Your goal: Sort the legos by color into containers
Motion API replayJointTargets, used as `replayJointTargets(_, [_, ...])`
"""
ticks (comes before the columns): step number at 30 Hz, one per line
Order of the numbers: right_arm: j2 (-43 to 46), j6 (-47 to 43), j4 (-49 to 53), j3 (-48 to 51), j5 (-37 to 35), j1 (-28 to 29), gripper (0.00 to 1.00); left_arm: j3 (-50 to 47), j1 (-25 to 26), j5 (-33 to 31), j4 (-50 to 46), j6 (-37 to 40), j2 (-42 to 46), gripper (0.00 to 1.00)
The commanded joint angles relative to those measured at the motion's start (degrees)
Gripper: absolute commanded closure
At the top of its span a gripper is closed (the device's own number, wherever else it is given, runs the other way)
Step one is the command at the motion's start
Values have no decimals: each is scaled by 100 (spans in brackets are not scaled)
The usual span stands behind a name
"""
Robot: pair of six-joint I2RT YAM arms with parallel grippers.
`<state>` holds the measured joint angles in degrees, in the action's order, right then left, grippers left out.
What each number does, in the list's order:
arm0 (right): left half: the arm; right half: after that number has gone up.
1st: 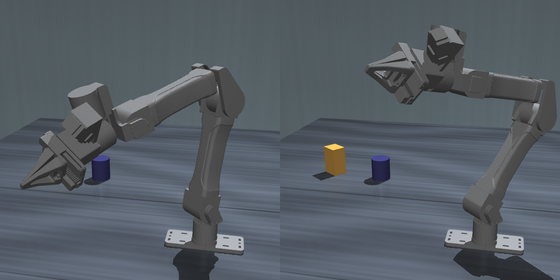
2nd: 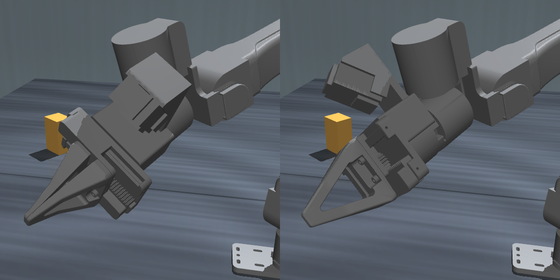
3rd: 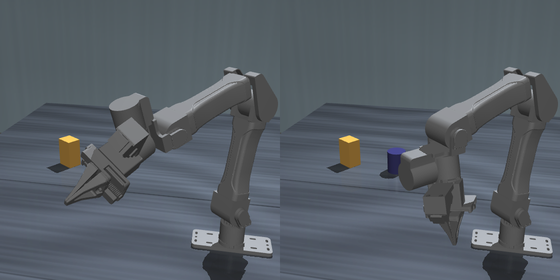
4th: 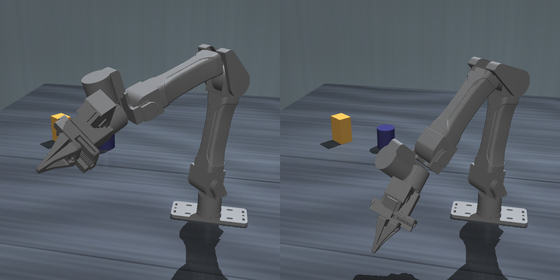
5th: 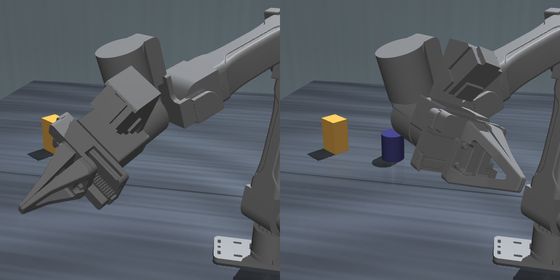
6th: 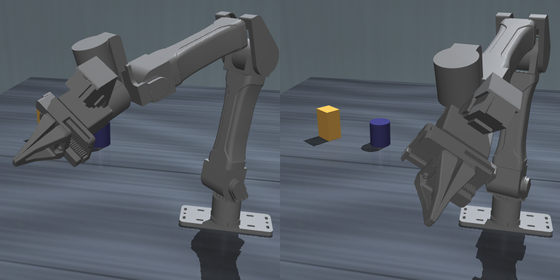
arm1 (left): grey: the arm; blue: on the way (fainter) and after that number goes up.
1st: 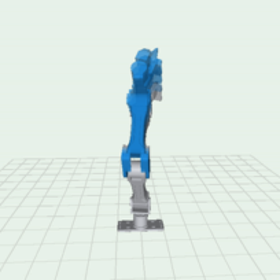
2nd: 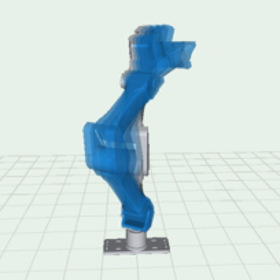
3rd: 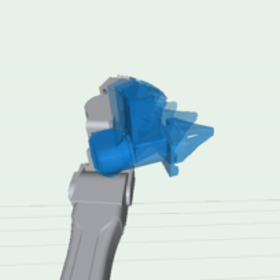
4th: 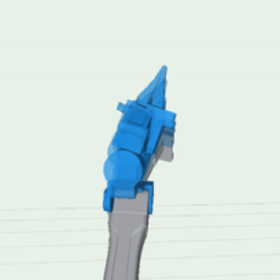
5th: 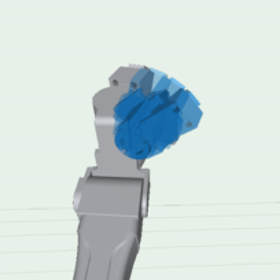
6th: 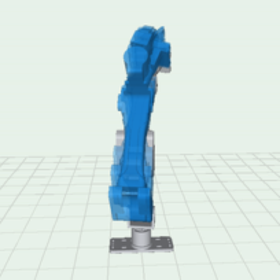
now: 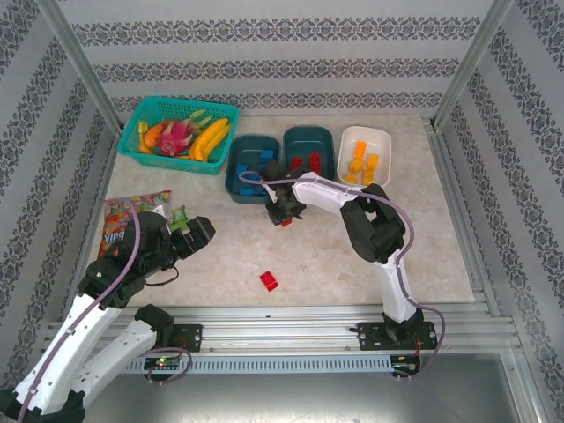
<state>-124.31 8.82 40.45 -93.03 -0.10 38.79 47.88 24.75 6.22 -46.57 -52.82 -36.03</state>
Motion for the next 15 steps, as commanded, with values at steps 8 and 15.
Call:
replayJointTargets(8, [1349, 241, -23, 699, -94, 71, 74, 258, 140, 228, 302, -55, -352, 0])
replayJointTargets(15, [2194, 613, 69, 625, 138, -483, 75, 748, 342, 259, 829, 131, -1169, 0])
